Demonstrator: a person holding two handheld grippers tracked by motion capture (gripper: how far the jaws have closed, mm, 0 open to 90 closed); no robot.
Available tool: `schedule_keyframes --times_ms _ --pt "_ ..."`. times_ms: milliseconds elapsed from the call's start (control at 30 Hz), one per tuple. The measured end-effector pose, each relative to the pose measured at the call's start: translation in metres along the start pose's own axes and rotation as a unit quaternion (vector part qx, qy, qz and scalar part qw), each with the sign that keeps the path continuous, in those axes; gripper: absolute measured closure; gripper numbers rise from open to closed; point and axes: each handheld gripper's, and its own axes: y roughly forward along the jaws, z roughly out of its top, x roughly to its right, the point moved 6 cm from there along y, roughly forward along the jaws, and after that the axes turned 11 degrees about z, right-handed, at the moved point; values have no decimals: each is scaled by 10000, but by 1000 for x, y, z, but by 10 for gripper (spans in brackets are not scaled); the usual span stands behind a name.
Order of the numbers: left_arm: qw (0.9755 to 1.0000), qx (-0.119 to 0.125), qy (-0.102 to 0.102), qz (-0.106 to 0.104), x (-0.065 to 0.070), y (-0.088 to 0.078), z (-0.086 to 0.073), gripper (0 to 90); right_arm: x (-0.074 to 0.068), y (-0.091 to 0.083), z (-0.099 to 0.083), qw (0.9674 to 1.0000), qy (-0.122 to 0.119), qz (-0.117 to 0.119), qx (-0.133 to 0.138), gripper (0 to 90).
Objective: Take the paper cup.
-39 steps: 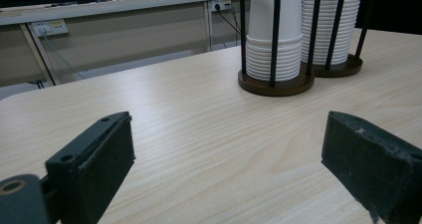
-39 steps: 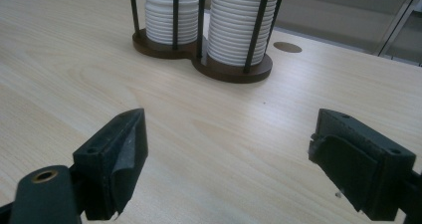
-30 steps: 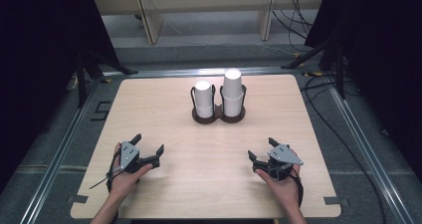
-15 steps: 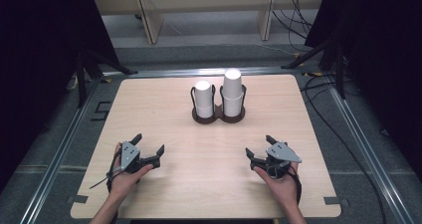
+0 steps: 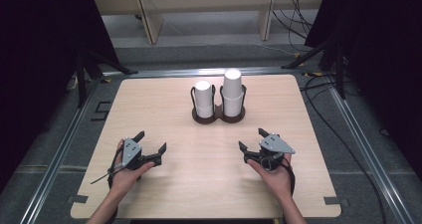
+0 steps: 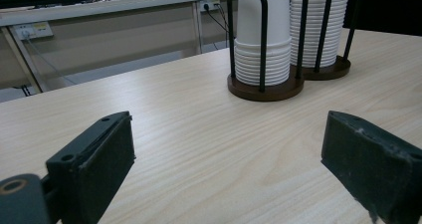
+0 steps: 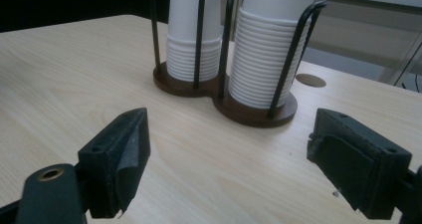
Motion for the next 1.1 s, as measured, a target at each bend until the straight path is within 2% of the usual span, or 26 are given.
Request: schedule_keyframes --times_ms 67,100,133,167,200,233,267,367,400,433,500,600,733,800,867,933,967,1033,1067,1100 --pt "9999 48 -23 -85 4 3 2 60 0 3 3 10000 5 34 51 175" --pt "9999 -55 36 -105 5 2 3 61 2 5 6 9999 -131 -49 88 179" --pt "9999 15 25 -141 8 6 6 62 2 9 10 9999 -121 6 101 188" --pt "9999 -8 42 -157 9 7 7 63 0 11 11 10000 -15 76 50 191" --pt "9999 -8 42 -157 9 7 7 65 0 11 11 10000 -15 76 50 191" --pt "9998 94 11 -197 11 11 9 65 2 12 13 9998 -137 11 117 197" --pt "9998 28 53 -209 11 12 10 65 -1 14 14 9999 -3 101 67 199" --pt "9996 39 42 -270 14 19 13 68 -1 21 19 9998 -58 144 121 202" --pt "9996 8 49 -287 14 22 14 69 -2 24 20 9997 -17 225 122 204" --pt "9995 -12 43 -312 15 24 15 70 -2 27 23 9998 -90 157 130 208" --pt "9994 16 35 -353 17 31 16 72 -3 30 24 9997 -55 209 115 210" --pt "9991 -57 106 -413 22 38 16 75 -5 37 27 9994 -13 294 170 212" --pt "9986 -100 176 -491 28 51 19 87 -5 43 32 9996 -22 266 137 220" --pt "9983 -93 200 -533 31 57 21 93 -4 48 34 9992 -96 347 182 228" --pt "9979 -142 269 -572 34 63 24 94 -3 51 37 9993 -3 354 134 233" --pt "9975 -112 310 -618 38 71 27 98 -2 55 40 9992 -2 373 154 243" --pt "9971 -135 344 -660 41 75 29 108 1 60 46 9991 -109 331 235 255" --pt "9969 -136 353 -697 45 81 31 124 0 64 49 9990 -89 351 260 265" --pt "9966 -129 368 -727 47 86 33 140 -1 67 51 9990 -5 397 187 267" --pt "9960 -142 445 -766 50 92 34 142 0 69 53 9990 -59 388 202 270"
